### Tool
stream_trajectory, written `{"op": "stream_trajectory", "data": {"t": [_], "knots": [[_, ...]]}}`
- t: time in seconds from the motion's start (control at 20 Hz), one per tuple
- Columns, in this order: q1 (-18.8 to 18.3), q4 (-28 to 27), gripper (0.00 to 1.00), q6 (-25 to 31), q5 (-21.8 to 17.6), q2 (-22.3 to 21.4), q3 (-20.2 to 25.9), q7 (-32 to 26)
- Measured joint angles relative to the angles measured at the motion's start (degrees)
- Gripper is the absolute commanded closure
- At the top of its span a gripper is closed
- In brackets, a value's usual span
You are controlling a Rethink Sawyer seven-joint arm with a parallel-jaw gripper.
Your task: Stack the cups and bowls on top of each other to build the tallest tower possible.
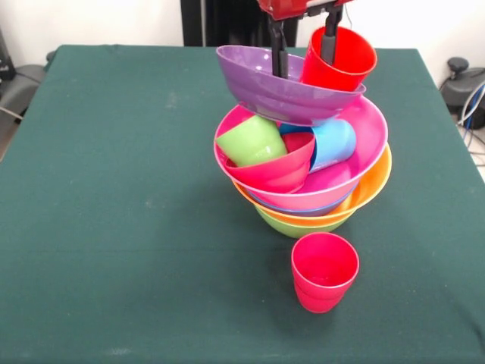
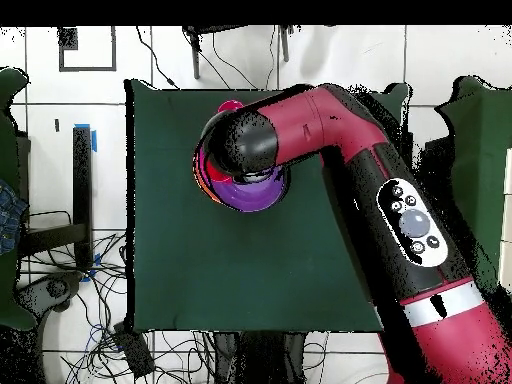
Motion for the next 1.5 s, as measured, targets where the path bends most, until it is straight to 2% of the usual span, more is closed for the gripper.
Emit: {"op": "stream_trajectory", "data": {"t": [0.4,1.1,1.5], "knots": [[0.67,-5.38,0.00,5.12,-0.01,0.55,0.18,-1.31],[4.10,-24.17,0.00,15.48,0.07,3.79,0.21,-14.34],[5.69,-26.70,0.00,16.24,1.28,3.02,0.21,-15.21]]}}
